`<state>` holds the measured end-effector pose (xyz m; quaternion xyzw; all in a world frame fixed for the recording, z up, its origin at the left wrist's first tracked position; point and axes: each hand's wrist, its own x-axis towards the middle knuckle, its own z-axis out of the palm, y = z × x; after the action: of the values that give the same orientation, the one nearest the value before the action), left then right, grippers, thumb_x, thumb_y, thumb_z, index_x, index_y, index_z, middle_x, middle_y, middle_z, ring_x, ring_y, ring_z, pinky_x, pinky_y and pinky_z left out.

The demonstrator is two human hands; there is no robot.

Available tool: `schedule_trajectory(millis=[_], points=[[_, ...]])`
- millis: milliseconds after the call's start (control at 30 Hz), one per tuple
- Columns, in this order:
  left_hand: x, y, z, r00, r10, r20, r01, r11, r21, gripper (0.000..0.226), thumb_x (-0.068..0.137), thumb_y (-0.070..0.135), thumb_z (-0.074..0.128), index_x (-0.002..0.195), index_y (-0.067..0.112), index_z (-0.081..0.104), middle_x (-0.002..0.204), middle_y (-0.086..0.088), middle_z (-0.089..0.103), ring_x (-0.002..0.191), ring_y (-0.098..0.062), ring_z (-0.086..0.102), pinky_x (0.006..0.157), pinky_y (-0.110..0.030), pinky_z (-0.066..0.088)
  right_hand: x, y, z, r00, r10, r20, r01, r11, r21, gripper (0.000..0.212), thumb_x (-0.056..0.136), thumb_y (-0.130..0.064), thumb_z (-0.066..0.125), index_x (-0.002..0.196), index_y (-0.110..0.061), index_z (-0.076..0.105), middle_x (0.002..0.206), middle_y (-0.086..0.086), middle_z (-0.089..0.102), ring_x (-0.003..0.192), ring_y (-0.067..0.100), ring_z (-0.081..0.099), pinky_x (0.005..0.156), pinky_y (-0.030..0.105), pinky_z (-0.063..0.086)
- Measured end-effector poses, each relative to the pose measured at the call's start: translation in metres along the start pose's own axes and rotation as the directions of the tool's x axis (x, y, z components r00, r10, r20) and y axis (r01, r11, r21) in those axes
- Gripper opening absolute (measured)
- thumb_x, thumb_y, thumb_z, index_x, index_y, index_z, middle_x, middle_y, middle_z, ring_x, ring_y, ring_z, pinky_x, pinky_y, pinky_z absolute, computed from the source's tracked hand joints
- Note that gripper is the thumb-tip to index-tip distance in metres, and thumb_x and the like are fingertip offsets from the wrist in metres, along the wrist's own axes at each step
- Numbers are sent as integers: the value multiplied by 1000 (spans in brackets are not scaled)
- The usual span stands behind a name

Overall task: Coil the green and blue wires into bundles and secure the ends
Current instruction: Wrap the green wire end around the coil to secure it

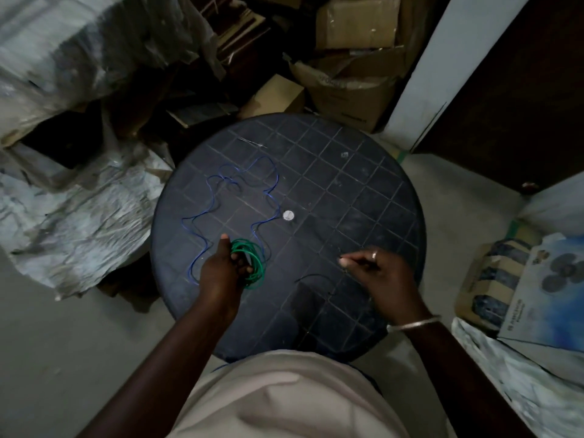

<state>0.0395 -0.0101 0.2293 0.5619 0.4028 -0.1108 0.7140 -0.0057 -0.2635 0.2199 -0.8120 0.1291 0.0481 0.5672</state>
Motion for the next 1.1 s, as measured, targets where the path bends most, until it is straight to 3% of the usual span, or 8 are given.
schedule_trajectory(millis=[100, 167, 300, 433, 633, 867, 1000, 1100], points=[[-7, 5, 4, 998, 60, -32, -59, 998, 24, 38, 104, 37, 44, 68, 24, 44, 66, -6, 43, 55, -18, 42, 50, -28, 31, -37, -70, 20, 982, -87, 166, 76, 995, 69, 3, 80, -13, 80, 80, -10, 78, 76, 7, 72, 70, 13, 68, 69, 23, 54], [-11, 7, 6, 995, 93, -30, -93, 995, 27, 37, 103, 39, 45, 70, 23, 48, 62, -4, 47, 55, -19, 44, 52, -30, 33, -45, -84, 36, 971, -108, 215, 115, 993, -18, 11, 80, -21, 80, 76, -11, 76, 71, 5, 69, 63, 13, 64, 63, 25, 51], [-19, 7, 6, 985, 172, 15, -173, 984, 52, 39, 103, 35, 46, 67, 23, 52, 44, 8, 51, 52, -17, 48, 52, -28, 38, -45, -85, 58, 980, -130, 151, 166, 952, -257, 16, 81, -29, 77, 75, -14, 74, 65, -9, 59, 58, 1, 57, 61, 12, 41], [-25, 3, 3, 955, 293, 54, -298, 939, 174, 36, 105, 24, 46, 70, 27, 54, 48, 6, 56, 46, -7, 55, 45, -17, 46, -44, -85, 74, 971, -224, 83, 239, 895, -376, 15, 83, -30, 71, 77, -16, 73, 81, -2, 67, 73, 12, 67, 70, 28, 54], [-31, 8, -2, 978, 196, 71, -198, 980, 12, 50, 100, 52, 42, 64, 18, 44, 44, 8, 47, 41, -11, 48, 53, -28, 39, -43, -86, 91, 962, -271, 27, 258, 875, -409, 14, 83, -29, 72, 77, -17, 71, 81, 0, 66, 71, 16, 65, 69, 35, 55], [-33, 10, -4, 966, 161, 202, -138, 983, -122, 37, 93, 20, 46, 58, 19, 55, 48, 1, 46, 50, -17, 44, 47, -27, 34, -48, -90, 100, 956, -291, -39, 258, 896, -360, 17, 81, -30, 75, 74, -20, 63, 78, -4, 65, 66, 11, 65, 64, 33, 54], [-38, 15, -4, 951, 125, 283, -57, 970, -236, 38, 89, 19, 46, 51, 21, 44, 43, 4, 35, 45, -15, 42, 51, -30, 30, -49, -91, 105, 942, -329, -73, 292, 906, -307, 17, 80, -28, 77, 79, -20, 61, 78, -5, 63, 66, 10, 63, 64, 34, 55], [-37, 17, -4, 967, 104, 233, -45, 969, -243, 30, 91, 22, 50, 62, 17, 56, 50, 0, 53, 47, -14, 52, 48, -26, 39, -52, -94, 101, 944, -319, -82, 290, 922, -256, 18, 81, -27, 78, 87, -18, 64, 81, -4, 64, 69, 7, 61, 68, 21, 53]])
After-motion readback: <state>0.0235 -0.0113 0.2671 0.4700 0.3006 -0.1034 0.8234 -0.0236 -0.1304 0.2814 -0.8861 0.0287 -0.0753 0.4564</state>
